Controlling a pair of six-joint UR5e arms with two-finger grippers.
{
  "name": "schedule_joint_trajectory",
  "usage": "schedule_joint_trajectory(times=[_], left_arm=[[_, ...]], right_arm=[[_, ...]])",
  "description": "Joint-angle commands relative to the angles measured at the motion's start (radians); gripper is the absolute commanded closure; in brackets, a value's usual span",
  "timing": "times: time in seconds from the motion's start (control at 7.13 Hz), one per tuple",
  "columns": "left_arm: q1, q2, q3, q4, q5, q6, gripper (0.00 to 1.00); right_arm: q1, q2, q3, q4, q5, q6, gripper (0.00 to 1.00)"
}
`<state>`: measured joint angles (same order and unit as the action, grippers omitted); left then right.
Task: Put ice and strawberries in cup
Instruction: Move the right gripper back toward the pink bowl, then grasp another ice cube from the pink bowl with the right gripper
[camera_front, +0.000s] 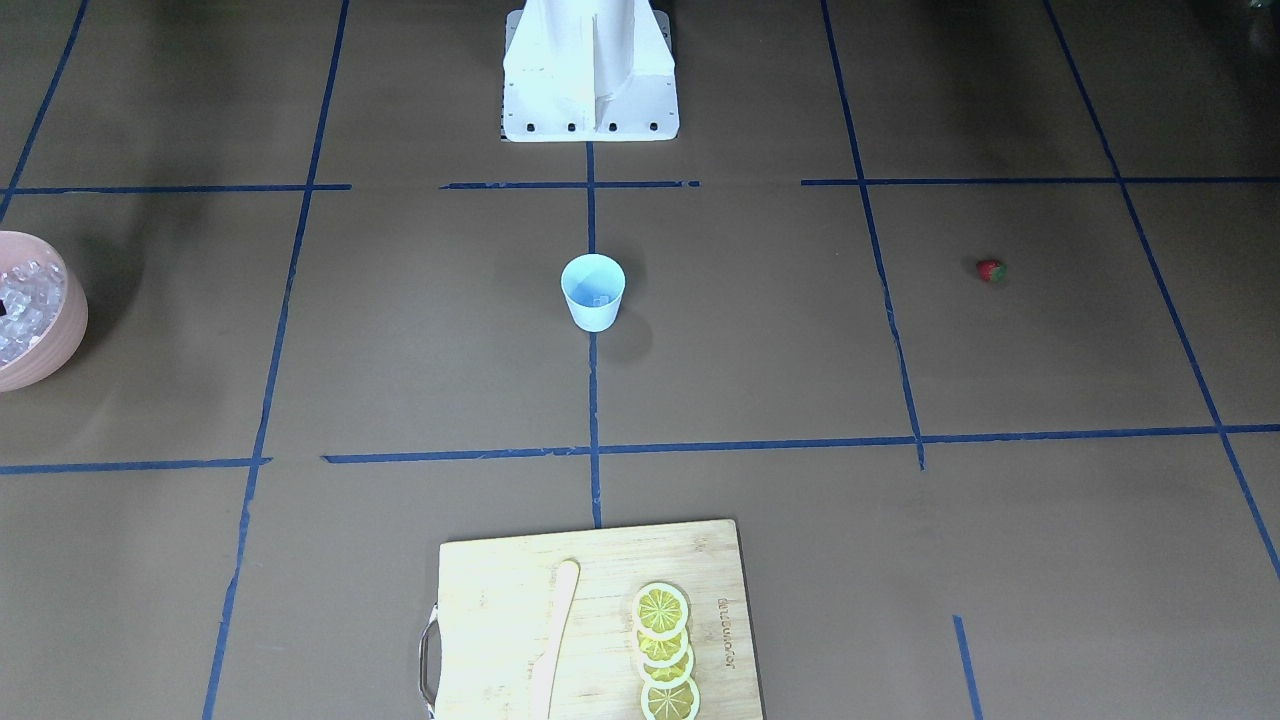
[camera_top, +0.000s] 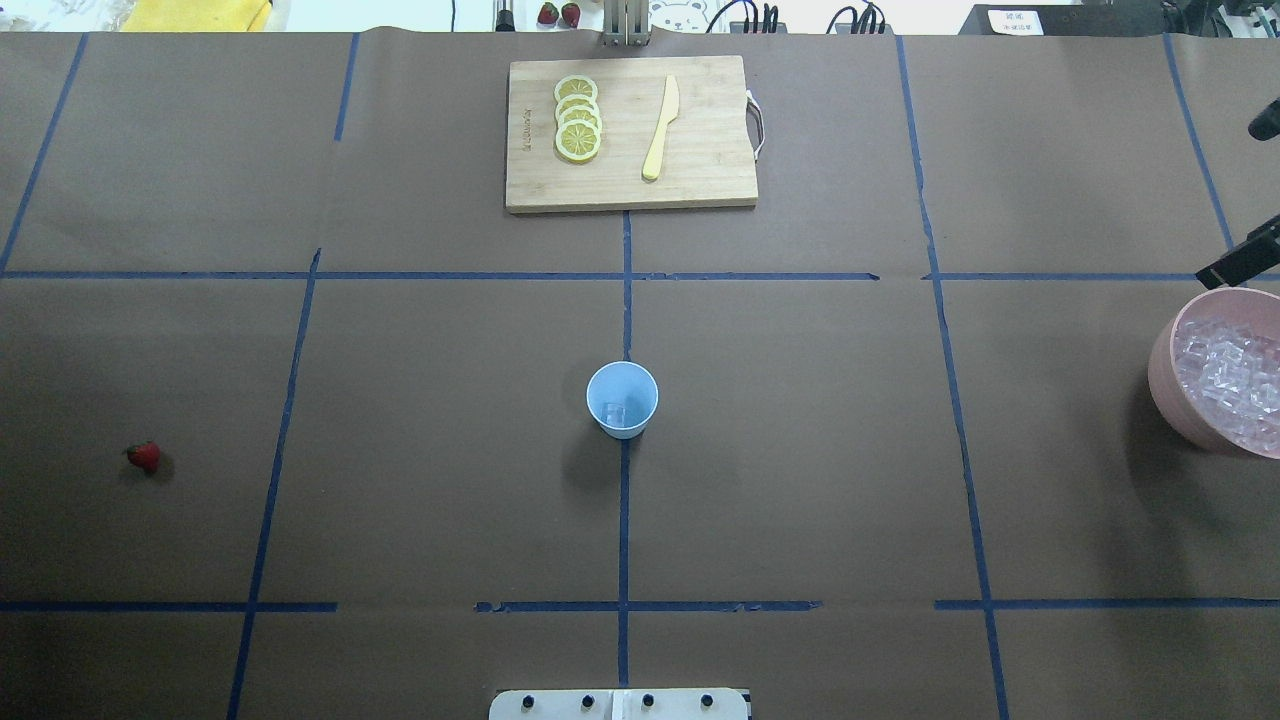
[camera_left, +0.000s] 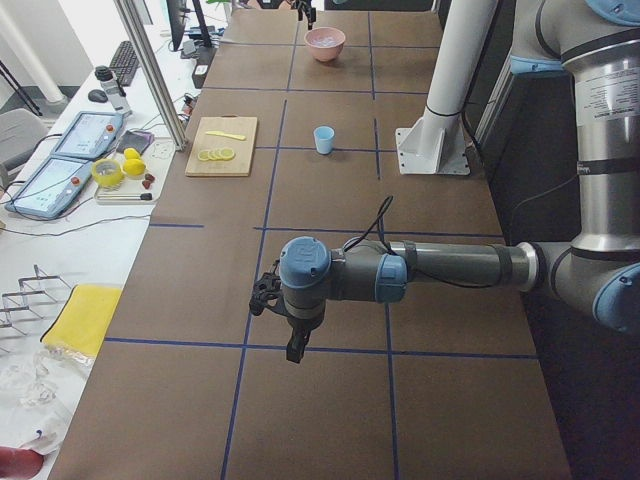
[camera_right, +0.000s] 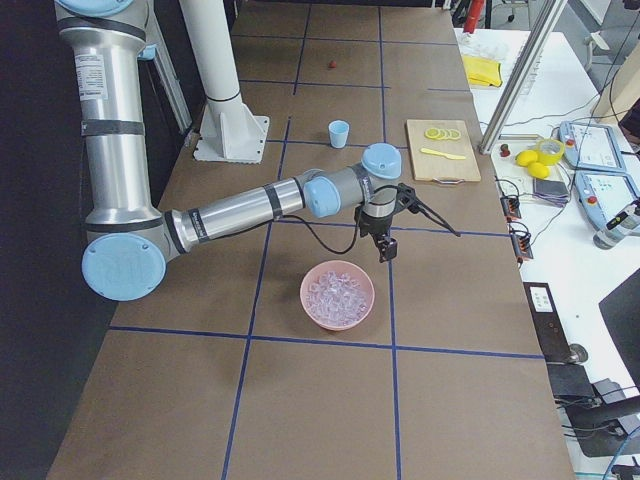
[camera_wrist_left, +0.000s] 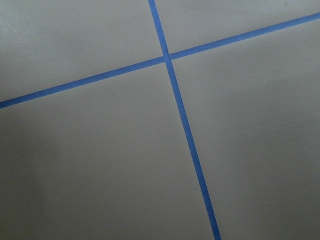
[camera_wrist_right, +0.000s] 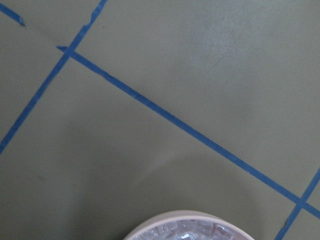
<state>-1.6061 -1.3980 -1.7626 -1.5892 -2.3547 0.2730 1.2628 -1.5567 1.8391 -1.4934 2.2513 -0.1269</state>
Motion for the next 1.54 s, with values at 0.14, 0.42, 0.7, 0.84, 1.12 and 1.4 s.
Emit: schedule_joint_trajectory(times=[0.14,0.42,0.7,0.84,1.12,1.4], left_arm=[[0.0,0.001,0.0,0.0,0.0,0.0,0.0],[0.0,0.001,0.0,0.0,0.0,0.0,0.0],[0.0,0.0,0.002,0.0,0.0,0.0,0.0],[0.0,0.001,0.002,0.0,0.0,0.0,0.0],[0.0,0.001,0.002,0.0,0.0,0.0,0.0],[0.0,0.001,0.002,0.0,0.0,0.0,0.0]], right_arm=[[0.004,-0.112,-0.027,0.186,-0.002,-0.098,0.02],[-0.035,-0.131,-0.027,0.188,-0.007,-0.138,0.03],[-0.078,-0.143,-0.032,0.188,-0.022,-0.137,0.03],[-0.097,-0.158,-0.032,0.187,-0.027,-0.137,0.03],[-0.124,-0.166,-0.043,0.186,-0.041,-0.137,0.06],[-0.137,-0.166,-0.06,0.186,-0.047,-0.137,0.09]])
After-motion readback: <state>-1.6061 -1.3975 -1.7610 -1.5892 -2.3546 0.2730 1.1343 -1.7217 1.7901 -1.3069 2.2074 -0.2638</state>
